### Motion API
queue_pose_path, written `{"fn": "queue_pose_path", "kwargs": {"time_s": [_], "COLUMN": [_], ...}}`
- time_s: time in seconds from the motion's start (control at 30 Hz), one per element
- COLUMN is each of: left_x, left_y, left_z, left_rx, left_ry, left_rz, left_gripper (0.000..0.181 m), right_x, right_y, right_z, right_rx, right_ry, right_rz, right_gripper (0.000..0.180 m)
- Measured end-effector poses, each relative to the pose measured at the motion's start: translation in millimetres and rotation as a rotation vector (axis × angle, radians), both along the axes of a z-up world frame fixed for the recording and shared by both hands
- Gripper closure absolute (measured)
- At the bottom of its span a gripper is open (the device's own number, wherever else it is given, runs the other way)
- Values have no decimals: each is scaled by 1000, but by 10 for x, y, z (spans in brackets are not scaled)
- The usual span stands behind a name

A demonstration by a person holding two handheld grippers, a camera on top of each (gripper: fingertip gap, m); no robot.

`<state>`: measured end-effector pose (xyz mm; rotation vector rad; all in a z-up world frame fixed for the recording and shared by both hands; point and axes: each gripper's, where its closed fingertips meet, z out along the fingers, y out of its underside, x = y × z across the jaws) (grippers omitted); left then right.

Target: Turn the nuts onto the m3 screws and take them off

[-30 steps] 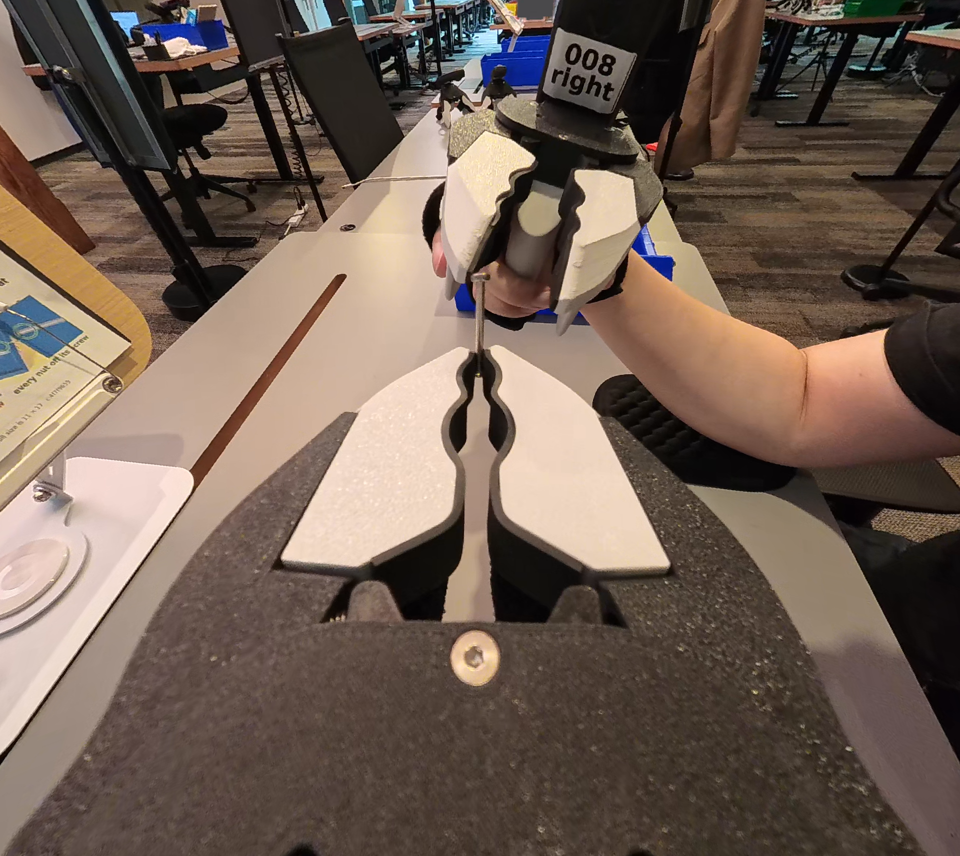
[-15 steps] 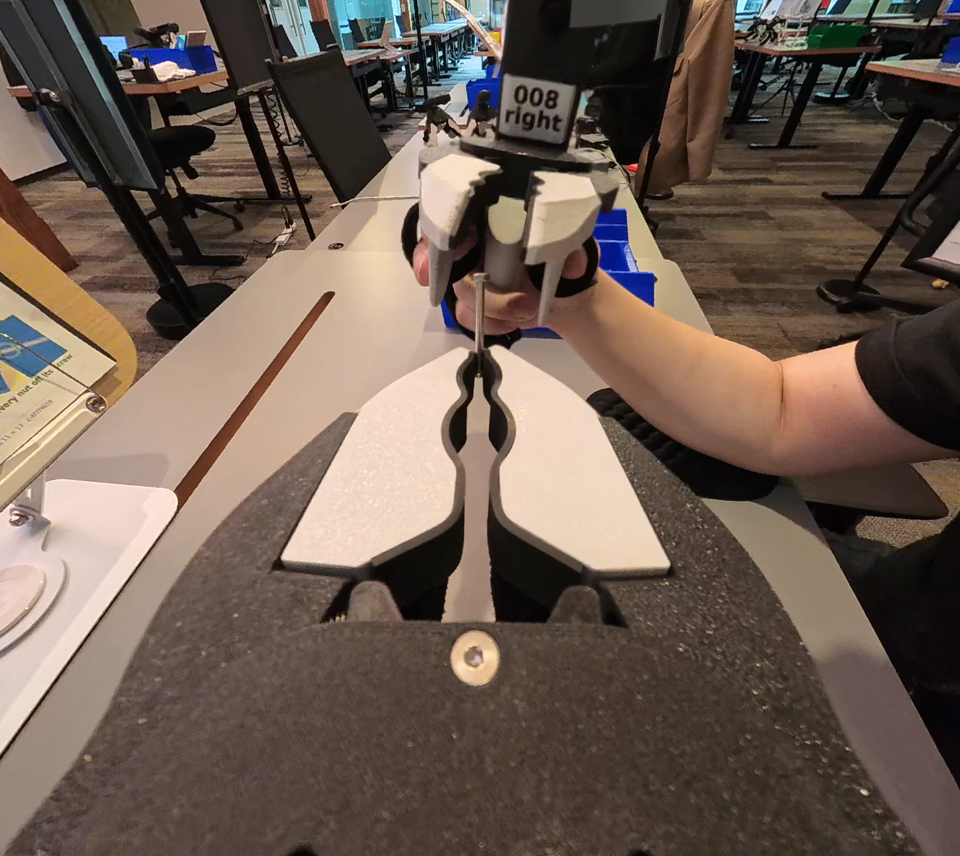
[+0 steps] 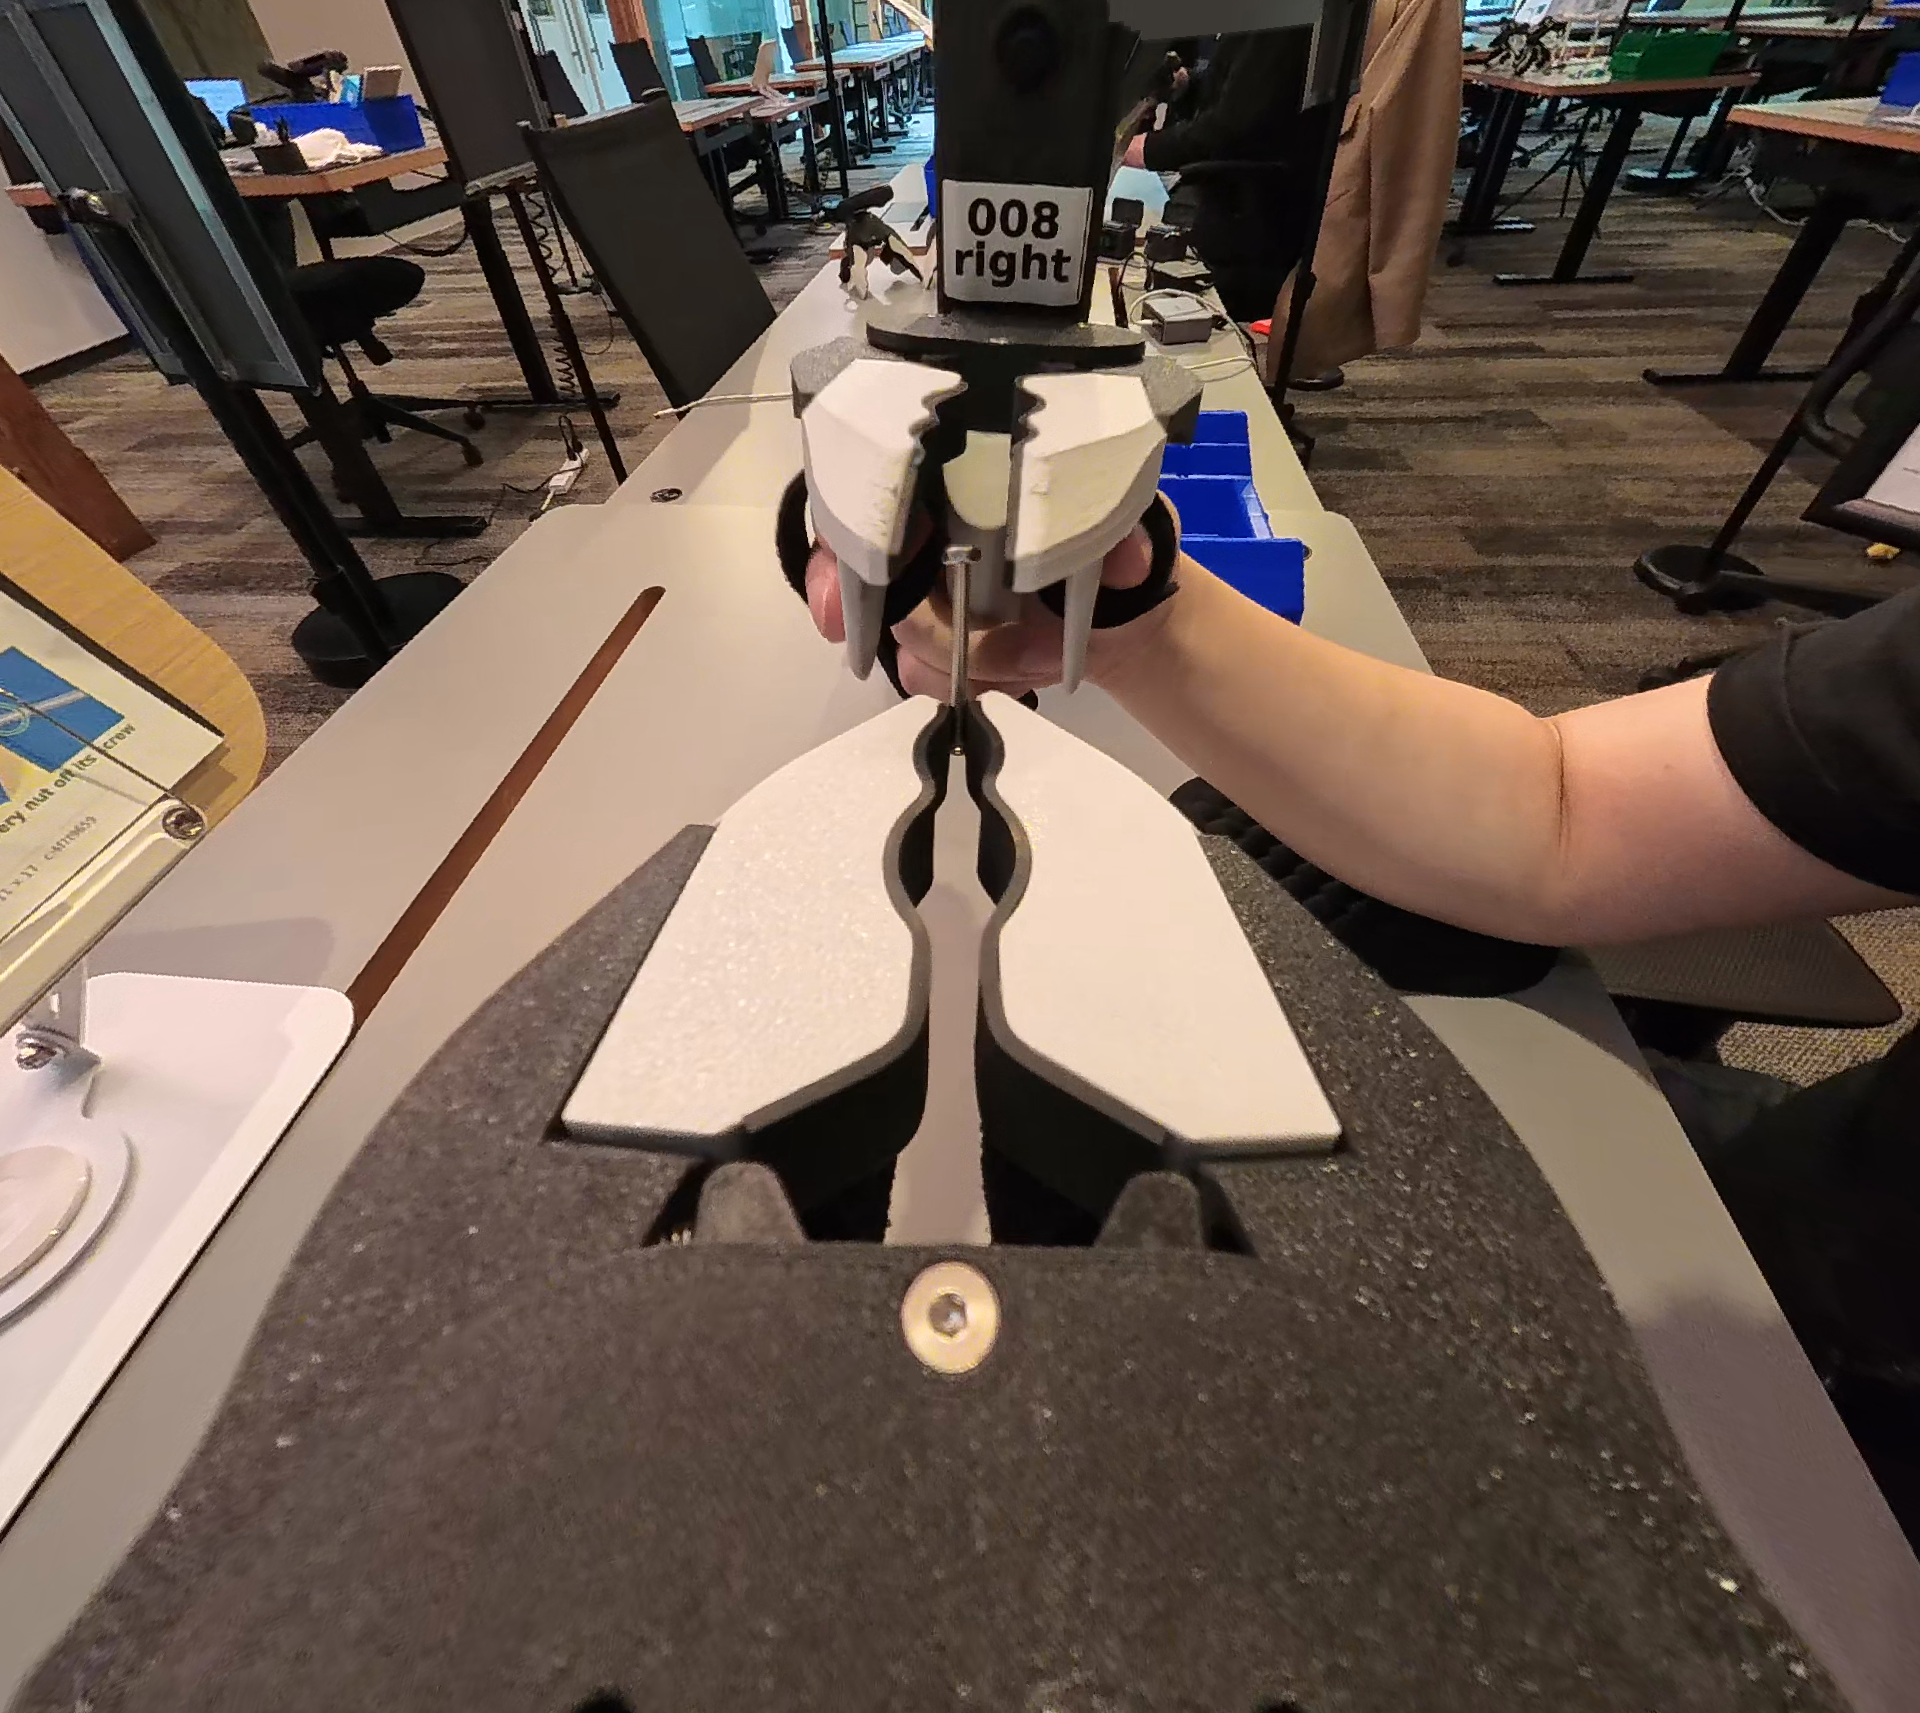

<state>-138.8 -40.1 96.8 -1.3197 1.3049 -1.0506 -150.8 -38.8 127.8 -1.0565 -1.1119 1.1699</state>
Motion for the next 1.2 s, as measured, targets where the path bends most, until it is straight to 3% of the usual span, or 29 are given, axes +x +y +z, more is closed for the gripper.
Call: {"fn": "queue_pose_path", "kwargs": {"time_s": [0.53,0.83,1.2], "left_x": [0,20,2], "left_y": [-6,39,97], "left_z": [-25,-77,-31], "left_rx": [12,28,45], "left_ry": [24,64,48], "left_rz": [3,47,99], "left_gripper": [179,179,179], "right_x": [5,46,23], "right_y": [-24,22,77], "right_z": [-24,-85,-40], "right_rx": [12,190,190], "right_ry": [-25,-114,-89], "right_rz": [6,-138,-186], "right_gripper": [174,174,174]}}
